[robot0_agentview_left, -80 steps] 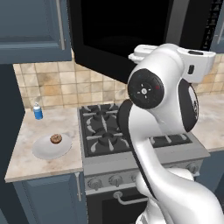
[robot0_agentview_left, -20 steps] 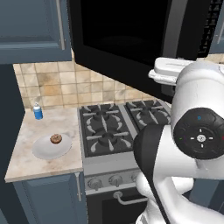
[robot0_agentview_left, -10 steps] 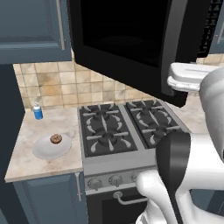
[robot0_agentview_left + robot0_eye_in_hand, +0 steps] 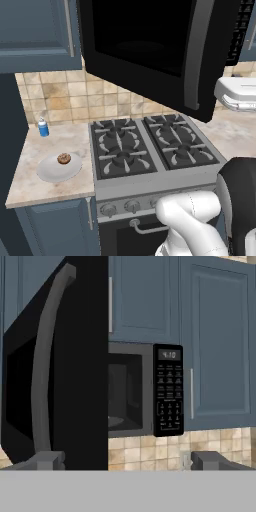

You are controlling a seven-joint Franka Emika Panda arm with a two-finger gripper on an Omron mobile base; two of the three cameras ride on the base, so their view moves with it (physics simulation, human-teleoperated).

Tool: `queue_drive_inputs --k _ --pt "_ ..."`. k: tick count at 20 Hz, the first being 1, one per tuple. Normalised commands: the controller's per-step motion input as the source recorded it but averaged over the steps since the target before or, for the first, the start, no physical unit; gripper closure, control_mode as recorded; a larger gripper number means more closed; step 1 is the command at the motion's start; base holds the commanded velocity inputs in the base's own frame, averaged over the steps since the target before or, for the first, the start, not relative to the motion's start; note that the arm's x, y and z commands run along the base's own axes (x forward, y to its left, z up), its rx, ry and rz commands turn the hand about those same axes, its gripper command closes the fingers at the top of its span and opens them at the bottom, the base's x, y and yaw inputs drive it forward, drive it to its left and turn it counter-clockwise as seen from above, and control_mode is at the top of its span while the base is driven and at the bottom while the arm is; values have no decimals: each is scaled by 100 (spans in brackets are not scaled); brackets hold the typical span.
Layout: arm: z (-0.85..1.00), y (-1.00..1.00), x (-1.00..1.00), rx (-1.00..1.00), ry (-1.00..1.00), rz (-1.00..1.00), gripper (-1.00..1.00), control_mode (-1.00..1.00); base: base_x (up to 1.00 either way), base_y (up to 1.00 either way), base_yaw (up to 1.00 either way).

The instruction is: Pick the mushroom from the counter and place it in the microwave. Then turn on the microwave.

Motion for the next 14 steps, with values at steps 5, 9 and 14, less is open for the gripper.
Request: queue_drive_inputs --k 5,9,14 --pt "0 -29 -9 0 0 24 -100 -100 0 0 0" --pt "0 -24 -2 0 0 27 -100 -100 0 0 0" --pt "-4 -17 0 0 0 30 -100 -100 0 0 0"
